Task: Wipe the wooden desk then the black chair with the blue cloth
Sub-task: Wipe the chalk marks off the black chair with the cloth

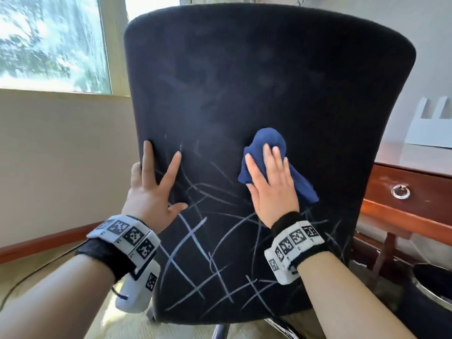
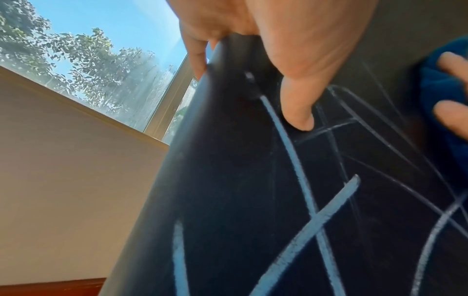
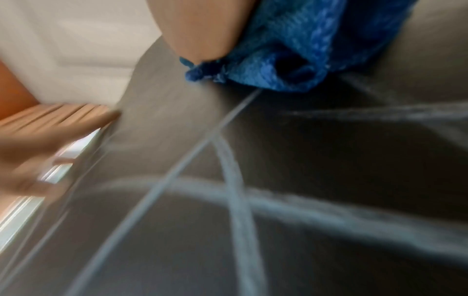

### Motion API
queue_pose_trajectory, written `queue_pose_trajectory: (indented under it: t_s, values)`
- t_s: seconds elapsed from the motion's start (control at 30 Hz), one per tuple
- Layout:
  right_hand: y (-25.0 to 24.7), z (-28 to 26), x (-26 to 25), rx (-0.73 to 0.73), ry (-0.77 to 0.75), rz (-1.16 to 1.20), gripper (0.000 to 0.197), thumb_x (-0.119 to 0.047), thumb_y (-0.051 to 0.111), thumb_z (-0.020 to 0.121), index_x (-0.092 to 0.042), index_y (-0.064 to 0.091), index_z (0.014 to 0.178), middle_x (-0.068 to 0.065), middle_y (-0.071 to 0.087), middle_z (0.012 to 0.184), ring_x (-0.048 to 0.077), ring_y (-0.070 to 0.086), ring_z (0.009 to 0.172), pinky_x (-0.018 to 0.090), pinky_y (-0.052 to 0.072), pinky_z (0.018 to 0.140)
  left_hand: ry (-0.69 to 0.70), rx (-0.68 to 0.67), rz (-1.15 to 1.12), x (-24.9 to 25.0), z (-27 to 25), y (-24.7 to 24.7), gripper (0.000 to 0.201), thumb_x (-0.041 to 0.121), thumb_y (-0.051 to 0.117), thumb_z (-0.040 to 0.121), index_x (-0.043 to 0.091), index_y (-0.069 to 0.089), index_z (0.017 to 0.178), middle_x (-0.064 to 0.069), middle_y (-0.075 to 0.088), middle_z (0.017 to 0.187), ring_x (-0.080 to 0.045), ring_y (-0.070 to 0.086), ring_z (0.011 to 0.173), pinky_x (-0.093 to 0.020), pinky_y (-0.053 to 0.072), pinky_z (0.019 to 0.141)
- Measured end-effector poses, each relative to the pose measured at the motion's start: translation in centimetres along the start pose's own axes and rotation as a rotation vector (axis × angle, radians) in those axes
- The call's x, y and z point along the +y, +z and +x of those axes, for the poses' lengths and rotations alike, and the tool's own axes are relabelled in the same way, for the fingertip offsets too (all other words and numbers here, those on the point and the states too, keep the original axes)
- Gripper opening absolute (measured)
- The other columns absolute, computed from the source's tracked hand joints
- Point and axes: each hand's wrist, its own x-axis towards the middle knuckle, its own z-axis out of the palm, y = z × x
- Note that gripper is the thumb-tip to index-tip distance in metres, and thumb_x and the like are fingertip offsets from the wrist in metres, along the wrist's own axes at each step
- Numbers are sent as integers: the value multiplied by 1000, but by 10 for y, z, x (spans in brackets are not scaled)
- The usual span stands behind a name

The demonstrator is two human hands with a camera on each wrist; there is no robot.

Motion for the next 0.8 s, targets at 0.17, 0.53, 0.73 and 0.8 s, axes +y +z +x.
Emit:
queue_pose_trajectory:
  t_s: [0.17,0.53,0.73,0.8]
  values:
    - [1,-5,3,84,420,133,55,-27,33,93,-10,23,144,31,21,148,46,17,136,56,21,108,-10,-33,5,1,1,-1,108,50,68,77,38,-25,131,3,-42,142,-35,9,130,-43,19,113]
    - [-7,31,-2,148,333,165,55,-28,40,92,-11,32,144,28,22,149,44,17,138,53,17,111,-12,-84,13,7,-5,0,101,52,63,81,45,-26,128,9,-47,137,-35,12,129,-45,23,111]
    - [5,-15,-43,17,222,95,55,-28,36,91,-14,24,143,26,19,148,41,14,136,56,14,109,-16,-78,19,13,-8,4,99,54,62,81,50,-26,127,9,-48,137,-36,14,129,-44,24,110]
    - [5,-11,-47,-32,-2,74,52,-27,36,91,-17,26,141,21,20,146,38,16,135,56,13,107,3,-62,17,13,-8,4,100,54,63,80,50,-24,128,9,-47,137,-37,17,128,-45,27,108]
